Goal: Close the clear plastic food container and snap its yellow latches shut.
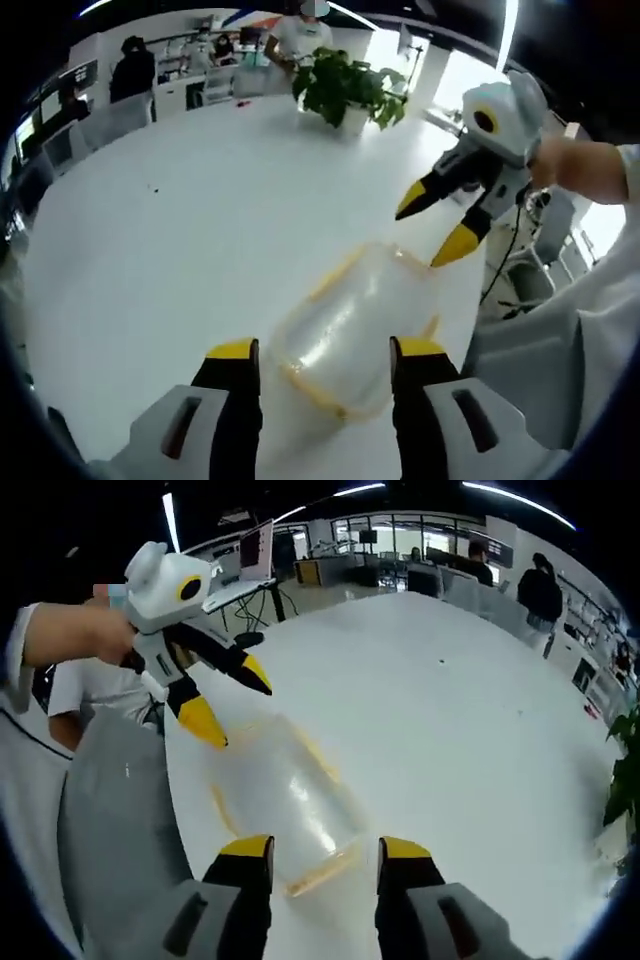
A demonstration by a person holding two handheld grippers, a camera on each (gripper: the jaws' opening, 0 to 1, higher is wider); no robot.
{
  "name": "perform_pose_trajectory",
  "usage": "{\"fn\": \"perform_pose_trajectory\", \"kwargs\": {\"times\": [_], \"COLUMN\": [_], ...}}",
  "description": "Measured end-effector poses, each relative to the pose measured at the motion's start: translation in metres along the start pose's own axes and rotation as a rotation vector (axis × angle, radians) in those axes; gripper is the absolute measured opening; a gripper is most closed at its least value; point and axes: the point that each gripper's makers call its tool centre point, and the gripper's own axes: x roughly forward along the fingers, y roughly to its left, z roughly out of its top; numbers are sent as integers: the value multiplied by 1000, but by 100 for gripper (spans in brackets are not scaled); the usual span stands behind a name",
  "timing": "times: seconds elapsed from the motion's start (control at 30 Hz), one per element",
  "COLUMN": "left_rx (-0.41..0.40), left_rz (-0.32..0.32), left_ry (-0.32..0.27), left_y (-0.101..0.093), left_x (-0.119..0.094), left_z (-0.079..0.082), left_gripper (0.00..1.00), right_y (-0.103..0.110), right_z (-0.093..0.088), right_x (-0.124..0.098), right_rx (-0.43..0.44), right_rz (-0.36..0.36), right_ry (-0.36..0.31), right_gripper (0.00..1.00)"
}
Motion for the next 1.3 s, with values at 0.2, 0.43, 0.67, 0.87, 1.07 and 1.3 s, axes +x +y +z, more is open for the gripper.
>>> {"fn": "perform_pose_trajectory", "kwargs": {"times": [0.2, 0.43, 0.67, 0.87, 1.07, 1.3], "left_rx": [70, 135, 239, 295, 325, 358], "left_rz": [-11, -40, -82, -140, -160, -187], "left_ry": [-23, -47, -26, -26, -41, -25], "left_y": [-6, -16, -28, -42, -49, -55], "left_x": [0, 1, 7, 12, 17, 23], "left_z": [8, 14, 8, 7, 12, 8], "left_gripper": [48, 40, 38, 34, 26, 23], "right_y": [9, 19, 25, 31, 30, 31], "right_z": [15, 25, 25, 28, 30, 34], "right_x": [0, 4, 9, 12, 18, 28], "right_rx": [-135, -162, -220, -251, -293, -313], "right_rz": [7, 55, 69, 97, 96, 113], "right_ry": [-43, -91, -96, -88, -76, -69], "right_gripper": [34, 32, 24, 27, 26, 25]}}
